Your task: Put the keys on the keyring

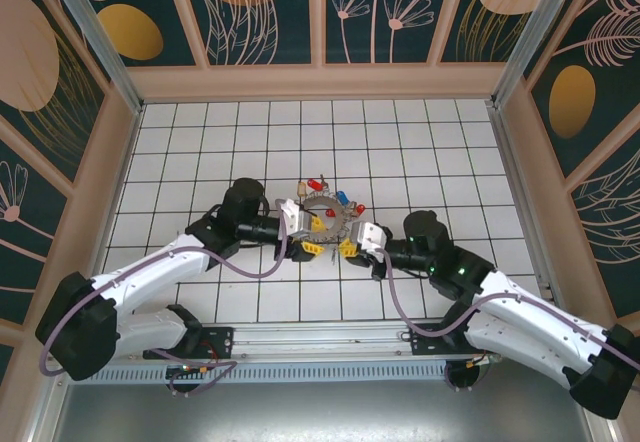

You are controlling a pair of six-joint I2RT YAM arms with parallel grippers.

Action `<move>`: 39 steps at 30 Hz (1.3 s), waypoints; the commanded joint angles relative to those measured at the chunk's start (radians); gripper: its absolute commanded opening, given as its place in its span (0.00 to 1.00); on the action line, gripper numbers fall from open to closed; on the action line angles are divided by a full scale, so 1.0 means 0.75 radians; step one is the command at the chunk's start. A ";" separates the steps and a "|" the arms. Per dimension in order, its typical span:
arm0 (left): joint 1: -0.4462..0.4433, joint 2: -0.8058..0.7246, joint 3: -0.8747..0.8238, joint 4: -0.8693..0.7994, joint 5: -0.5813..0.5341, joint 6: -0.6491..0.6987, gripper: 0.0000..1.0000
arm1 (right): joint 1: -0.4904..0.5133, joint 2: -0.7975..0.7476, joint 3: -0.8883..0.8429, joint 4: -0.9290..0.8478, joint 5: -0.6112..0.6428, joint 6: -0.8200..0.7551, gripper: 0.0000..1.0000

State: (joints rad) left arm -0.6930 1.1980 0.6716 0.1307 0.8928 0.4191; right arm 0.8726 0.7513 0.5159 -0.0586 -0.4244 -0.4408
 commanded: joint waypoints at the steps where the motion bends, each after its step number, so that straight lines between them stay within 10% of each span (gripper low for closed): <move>1: -0.001 -0.020 -0.019 0.008 0.139 0.047 0.48 | 0.021 0.022 0.007 0.115 0.038 -0.016 0.00; 39: -0.018 -0.092 -0.004 -0.027 -0.060 -0.073 0.32 | 0.034 0.123 -0.015 0.357 0.011 0.076 0.00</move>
State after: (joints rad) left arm -0.7017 1.1168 0.6342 0.1165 0.8101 0.3786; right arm 0.8886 0.8356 0.5137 0.1482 -0.3939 -0.4011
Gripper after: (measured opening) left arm 0.327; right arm 0.051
